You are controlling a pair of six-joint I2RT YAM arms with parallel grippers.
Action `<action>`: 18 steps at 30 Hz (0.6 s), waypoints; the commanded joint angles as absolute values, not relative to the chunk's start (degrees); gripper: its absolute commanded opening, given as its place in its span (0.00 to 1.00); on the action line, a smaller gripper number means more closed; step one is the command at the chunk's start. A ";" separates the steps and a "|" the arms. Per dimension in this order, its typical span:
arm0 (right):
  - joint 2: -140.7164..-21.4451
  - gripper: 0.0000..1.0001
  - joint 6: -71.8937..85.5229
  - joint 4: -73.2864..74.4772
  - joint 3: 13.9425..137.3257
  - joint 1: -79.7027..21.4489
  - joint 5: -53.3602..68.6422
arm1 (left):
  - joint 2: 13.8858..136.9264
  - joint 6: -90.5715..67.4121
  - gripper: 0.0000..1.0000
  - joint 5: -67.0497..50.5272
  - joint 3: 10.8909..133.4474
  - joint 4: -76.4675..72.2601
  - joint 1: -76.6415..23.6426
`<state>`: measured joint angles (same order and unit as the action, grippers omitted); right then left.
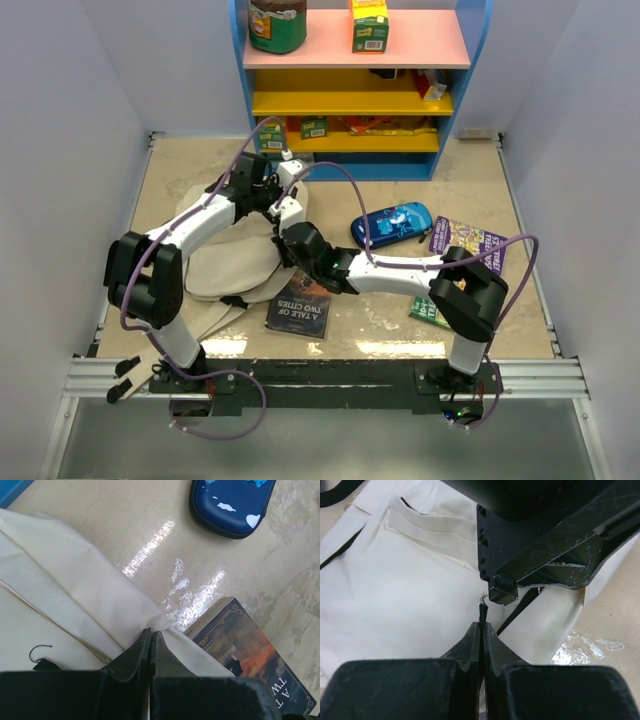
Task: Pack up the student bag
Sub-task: Unzip the student bag at the center of the board.
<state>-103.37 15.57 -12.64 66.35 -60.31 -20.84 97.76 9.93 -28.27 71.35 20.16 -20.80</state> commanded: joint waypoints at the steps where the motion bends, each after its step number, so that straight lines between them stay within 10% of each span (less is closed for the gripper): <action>1: -98.18 0.00 15.65 -16.35 64.26 -60.73 -20.13 | 97.73 8.79 0.00 -28.57 73.04 17.05 -21.36; 18: -89.74 0.00 9.15 -24.08 55.37 -65.92 -19.07 | 102.65 7.56 0.00 -24.52 76.64 17.31 -22.50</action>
